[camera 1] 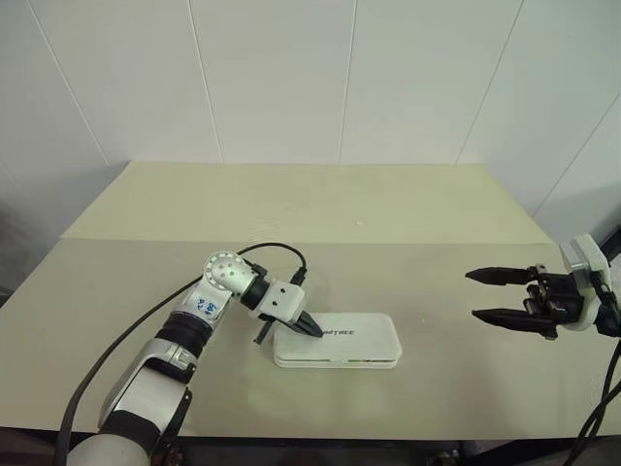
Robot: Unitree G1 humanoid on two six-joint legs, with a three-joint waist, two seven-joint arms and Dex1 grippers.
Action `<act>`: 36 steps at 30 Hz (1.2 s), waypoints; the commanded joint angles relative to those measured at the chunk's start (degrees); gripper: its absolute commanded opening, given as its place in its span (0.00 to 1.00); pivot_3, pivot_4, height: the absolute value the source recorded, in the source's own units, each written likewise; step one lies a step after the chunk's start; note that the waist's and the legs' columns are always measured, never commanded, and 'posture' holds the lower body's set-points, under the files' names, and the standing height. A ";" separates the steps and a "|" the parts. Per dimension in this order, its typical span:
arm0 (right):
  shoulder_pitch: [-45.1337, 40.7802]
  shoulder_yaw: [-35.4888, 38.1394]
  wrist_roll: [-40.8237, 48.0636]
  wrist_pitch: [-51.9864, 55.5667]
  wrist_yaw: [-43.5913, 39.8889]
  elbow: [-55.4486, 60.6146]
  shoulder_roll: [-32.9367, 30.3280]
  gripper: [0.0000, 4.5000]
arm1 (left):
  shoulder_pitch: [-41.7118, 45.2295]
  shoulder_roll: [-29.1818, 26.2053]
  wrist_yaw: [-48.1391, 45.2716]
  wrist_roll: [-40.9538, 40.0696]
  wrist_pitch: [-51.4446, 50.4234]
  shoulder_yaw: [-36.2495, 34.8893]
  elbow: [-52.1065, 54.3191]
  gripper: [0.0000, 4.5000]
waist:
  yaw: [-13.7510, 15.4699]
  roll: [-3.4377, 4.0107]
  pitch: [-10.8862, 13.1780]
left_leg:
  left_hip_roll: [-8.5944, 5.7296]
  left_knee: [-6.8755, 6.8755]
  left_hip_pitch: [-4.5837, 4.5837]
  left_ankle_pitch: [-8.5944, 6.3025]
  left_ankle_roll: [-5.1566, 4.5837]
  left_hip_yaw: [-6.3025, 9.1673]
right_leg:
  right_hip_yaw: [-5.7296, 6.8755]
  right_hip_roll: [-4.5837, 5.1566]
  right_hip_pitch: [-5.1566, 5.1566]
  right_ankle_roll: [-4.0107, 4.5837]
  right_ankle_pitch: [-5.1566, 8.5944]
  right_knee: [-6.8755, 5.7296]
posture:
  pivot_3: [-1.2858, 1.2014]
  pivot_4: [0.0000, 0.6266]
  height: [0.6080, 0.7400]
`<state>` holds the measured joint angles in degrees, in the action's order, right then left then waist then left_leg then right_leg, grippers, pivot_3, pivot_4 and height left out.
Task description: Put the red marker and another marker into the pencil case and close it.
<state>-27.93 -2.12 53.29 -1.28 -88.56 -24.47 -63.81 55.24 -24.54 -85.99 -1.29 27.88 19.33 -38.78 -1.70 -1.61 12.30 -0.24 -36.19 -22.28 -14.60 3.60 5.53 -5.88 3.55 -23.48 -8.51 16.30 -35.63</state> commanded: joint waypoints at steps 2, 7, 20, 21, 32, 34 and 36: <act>-1.39 1.16 1.76 -0.85 -3.94 0.54 -0.74 1.00 | 0.97 -0.46 -1.88 2.40 4.80 2.44 -0.45 0.01 | -0.02 0.01 0.00 | 0.00 0.00 0.01 0.00 0.00 -0.01 | -0.01 0.00 0.00 0.00 0.00 0.00 | 0.52 0.24 1.00; -1.48 1.38 1.74 -0.38 -3.94 0.82 -0.34 1.00 | 2.24 0.13 -1.34 4.45 11.00 4.84 -3.22 0.01 | 0.05 0.02 -0.01 | 0.00 -0.02 0.01 0.00 0.00 -0.01 | -0.01 0.00 0.01 0.00 0.00 0.00 | 0.52 0.24 1.00; -2.00 1.01 4.86 0.91 -3.94 2.87 0.36 1.00 | 4.90 1.42 0.73 1.19 13.68 2.16 -10.30 0.01 | 0.05 0.08 -0.04 | -0.01 -0.13 0.08 0.01 -0.03 -0.01 | -0.03 0.00 0.12 -0.01 -0.01 -0.06 | 0.52 0.24 1.00; -2.45 1.25 5.12 1.27 -3.94 3.05 0.85 1.00 | 5.14 1.47 1.57 0.53 12.57 1.10 -10.63 0.01 | 0.04 0.07 -0.04 | -0.01 -0.14 0.08 0.01 -0.03 -0.01 | -0.03 0.00 0.11 -0.01 -0.01 -0.07 | 0.52 0.24 1.00; -4.31 4.92 7.80 6.12 -3.94 3.41 4.44 1.00 | 1.67 0.59 4.56 -6.30 0.35 -7.87 -4.16 0.01 | -0.05 0.08 -0.04 | -0.01 -0.10 0.04 0.01 -0.04 0.00 | -0.04 0.00 0.03 -0.02 -0.01 -0.12 | 0.52 0.24 1.00; -4.52 5.79 7.87 7.13 -3.94 3.74 5.20 1.00 | 0.89 0.56 5.40 -7.14 -1.82 -9.14 -2.11 0.01 | 0.00 0.08 -0.04 | -0.01 -0.11 0.02 0.01 -0.04 0.01 | -0.04 0.00 0.02 -0.02 -0.01 -0.14 | 0.52 0.24 1.00; -4.50 6.37 7.38 7.63 -3.94 4.00 5.57 1.00 | 0.18 0.76 5.69 -8.82 -4.52 -10.48 0.30 0.01 | 0.04 0.08 -0.04 | 0.00 -0.13 0.02 0.01 -0.04 0.02 | -0.04 0.00 0.02 -0.02 -0.01 -0.15 | 0.52 0.24 1.00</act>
<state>-31.52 1.48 59.73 5.62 -88.53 -22.05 -58.18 55.42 -23.53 -81.01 -7.43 25.26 10.98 -42.11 -1.66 -1.53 12.26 -0.25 -36.33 -22.26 -14.59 3.56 5.55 -5.92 3.55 -23.47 -8.53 16.28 -35.78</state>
